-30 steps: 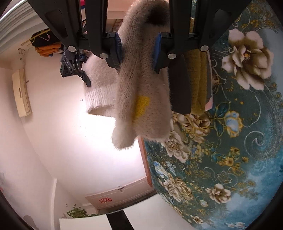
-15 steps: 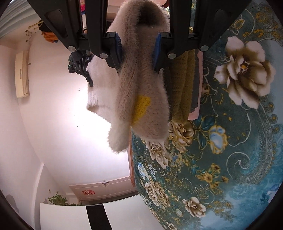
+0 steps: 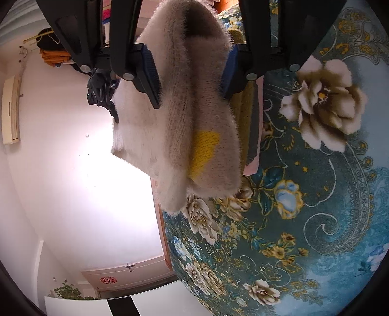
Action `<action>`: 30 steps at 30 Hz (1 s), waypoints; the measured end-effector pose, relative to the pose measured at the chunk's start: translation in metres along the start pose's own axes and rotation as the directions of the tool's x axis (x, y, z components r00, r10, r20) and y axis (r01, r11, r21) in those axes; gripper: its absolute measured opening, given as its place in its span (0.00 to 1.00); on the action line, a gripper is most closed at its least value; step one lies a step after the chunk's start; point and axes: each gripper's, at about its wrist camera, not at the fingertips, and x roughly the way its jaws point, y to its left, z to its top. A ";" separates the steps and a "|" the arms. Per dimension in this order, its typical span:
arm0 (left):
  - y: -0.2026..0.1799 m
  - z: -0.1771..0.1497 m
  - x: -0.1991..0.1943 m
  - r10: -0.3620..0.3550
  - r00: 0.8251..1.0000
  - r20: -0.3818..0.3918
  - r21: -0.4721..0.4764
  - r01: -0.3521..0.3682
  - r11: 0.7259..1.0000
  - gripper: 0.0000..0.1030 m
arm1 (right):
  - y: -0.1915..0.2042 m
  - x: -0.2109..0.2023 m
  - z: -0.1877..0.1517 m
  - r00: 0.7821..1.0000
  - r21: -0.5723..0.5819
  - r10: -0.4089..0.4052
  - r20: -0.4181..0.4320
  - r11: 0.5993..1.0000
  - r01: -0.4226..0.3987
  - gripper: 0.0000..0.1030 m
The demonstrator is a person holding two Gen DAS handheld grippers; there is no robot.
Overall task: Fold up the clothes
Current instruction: 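Lift the folded sweater with both grippers and carry it toward the clothes stack, then lower the folded sweater onto the stack of folded clothes with both grippers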
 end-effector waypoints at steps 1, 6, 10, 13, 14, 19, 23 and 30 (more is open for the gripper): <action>-0.003 -0.001 -0.002 0.013 1.000 0.004 0.018 -0.013 1.000 0.54 | 0.001 -0.001 0.001 1.000 -0.002 -0.004 -0.005 1.000 0.004 0.40; -0.017 -0.002 -0.015 0.077 0.996 0.033 0.089 -0.080 0.993 0.58 | 0.010 -0.005 0.009 0.997 -0.042 -0.077 -0.020 0.996 0.076 0.46; -0.028 0.001 -0.042 0.126 0.982 0.138 0.129 -0.144 0.981 0.60 | 0.017 -0.029 0.022 0.988 -0.038 -0.133 0.076 0.990 0.136 0.48; -0.051 -0.004 -0.049 0.162 0.968 0.193 0.213 -0.203 0.956 0.60 | 0.036 -0.040 0.025 0.978 -0.067 -0.173 0.115 0.981 0.182 0.48; -0.060 -0.008 -0.047 0.172 0.965 0.197 0.246 -0.218 0.944 0.60 | 0.047 -0.040 0.022 0.975 -0.109 -0.190 0.115 0.973 0.203 0.48; -0.095 -0.033 -0.021 0.218 0.957 0.192 0.400 -0.279 0.873 0.60 | 0.109 -0.024 -0.013 0.959 -0.400 -0.247 0.137 0.872 0.281 0.48; -0.096 -0.046 0.001 0.258 0.951 0.170 0.454 -0.308 0.836 0.60 | 0.120 0.002 -0.035 0.935 -0.542 -0.340 0.100 0.769 0.338 0.48; -0.096 -0.064 0.036 0.322 0.935 0.147 0.533 -0.349 0.770 0.60 | 0.072 0.024 -0.038 0.912 -0.483 -0.410 0.012 0.797 0.364 0.48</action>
